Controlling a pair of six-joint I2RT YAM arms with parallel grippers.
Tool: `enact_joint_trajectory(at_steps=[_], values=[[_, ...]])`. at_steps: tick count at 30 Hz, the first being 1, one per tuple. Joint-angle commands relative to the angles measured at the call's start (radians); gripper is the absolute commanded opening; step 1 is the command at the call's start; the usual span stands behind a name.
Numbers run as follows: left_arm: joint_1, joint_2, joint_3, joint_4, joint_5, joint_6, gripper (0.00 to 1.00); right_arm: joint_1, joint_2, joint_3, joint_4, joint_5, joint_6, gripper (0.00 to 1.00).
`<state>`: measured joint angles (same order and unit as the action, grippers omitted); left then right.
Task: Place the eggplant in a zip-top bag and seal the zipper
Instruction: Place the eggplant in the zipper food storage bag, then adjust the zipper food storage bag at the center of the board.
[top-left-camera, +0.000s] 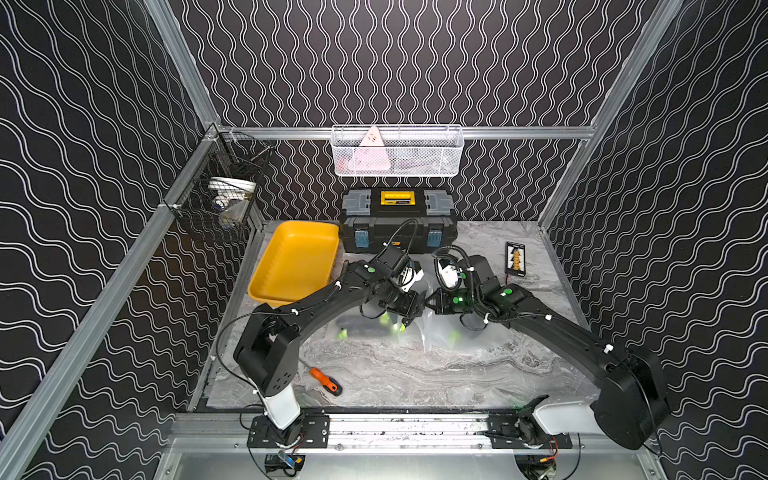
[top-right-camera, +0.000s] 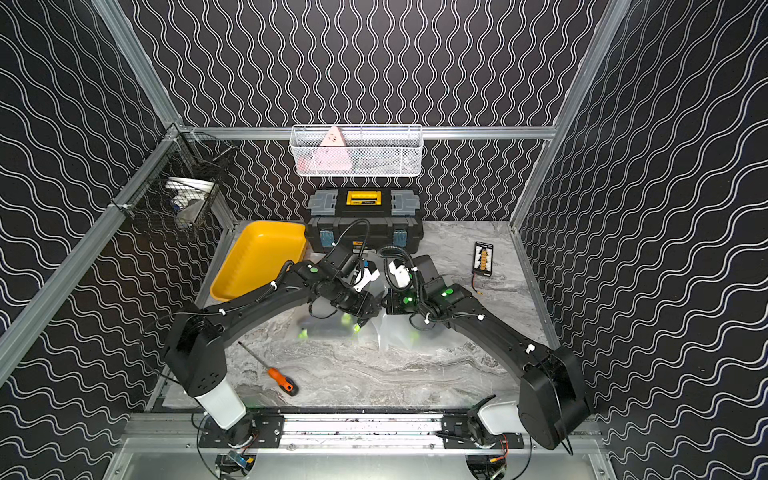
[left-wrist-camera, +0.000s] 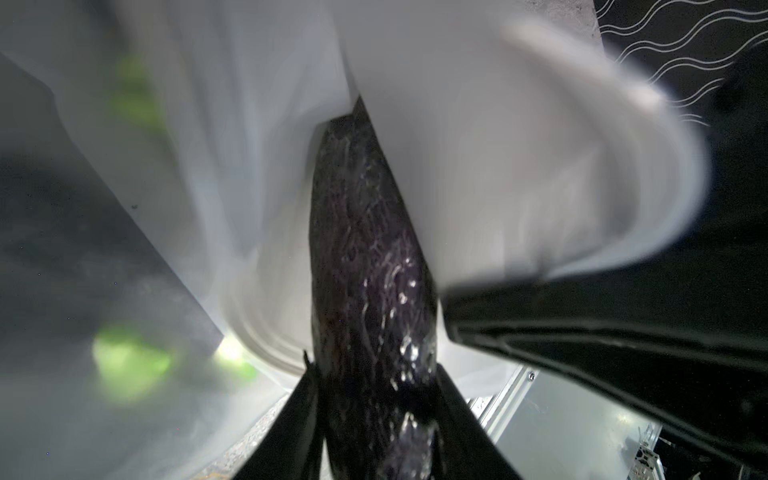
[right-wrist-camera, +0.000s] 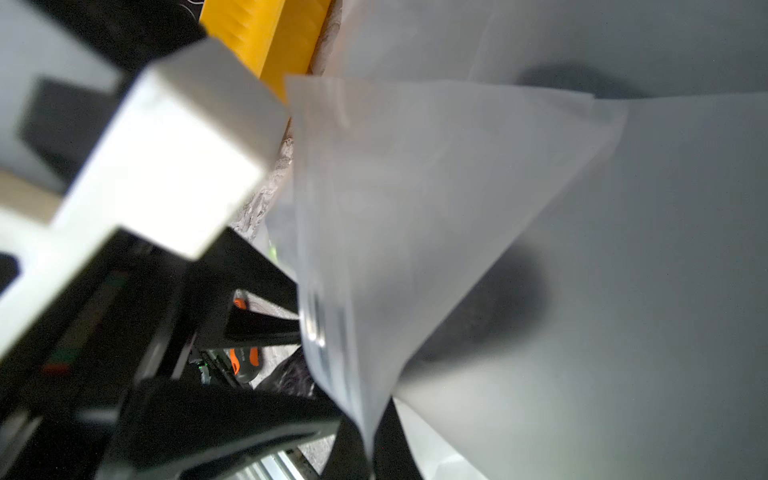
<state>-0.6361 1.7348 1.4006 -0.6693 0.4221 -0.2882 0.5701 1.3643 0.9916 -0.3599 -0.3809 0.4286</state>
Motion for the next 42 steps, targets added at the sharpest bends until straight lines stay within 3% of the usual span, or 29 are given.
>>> enact_joint_trajectory(at_steps=[1, 6, 9, 13, 21, 28, 33, 38, 42], values=[[0.0, 0.017, 0.02, 0.03, 0.009, -0.022, 0.43, 0.004, -0.017, -0.014, 0.037, -0.091, 0.07, 0.06], [0.0, 0.042, 0.061, 0.043, -0.013, -0.055, 0.51, 0.002, -0.01, 0.0, 0.05, -0.134, 0.13, 0.06], [0.005, 0.033, 0.084, 0.039, -0.052, -0.073, 0.64, -0.006, 0.001, 0.017, 0.026, -0.091, 0.17, 0.06], [0.036, -0.022, 0.08, 0.042, -0.096, -0.097, 0.7, -0.047, 0.007, 0.019, 0.028, -0.063, 0.241, 0.05], [0.081, -0.127, 0.012, 0.045, -0.089, -0.067, 0.7, -0.168, -0.035, 0.007, 0.081, -0.016, 0.376, 0.04], [-0.02, -0.189, -0.123, 0.233, -0.069, -0.102, 0.7, -0.215, -0.057, 0.03, 0.132, 0.029, 0.509, 0.04], [-0.103, -0.15, -0.125, 0.289, -0.111, -0.102, 0.66, -0.221, -0.069, 0.048, 0.142, 0.055, 0.56, 0.04], [-0.111, -0.144, -0.164, 0.347, -0.12, -0.122, 0.54, -0.231, -0.083, 0.055, 0.118, 0.09, 0.562, 0.05], [-0.111, -0.144, -0.182, 0.374, -0.132, -0.128, 0.36, -0.237, -0.095, 0.046, 0.117, 0.094, 0.573, 0.05]])
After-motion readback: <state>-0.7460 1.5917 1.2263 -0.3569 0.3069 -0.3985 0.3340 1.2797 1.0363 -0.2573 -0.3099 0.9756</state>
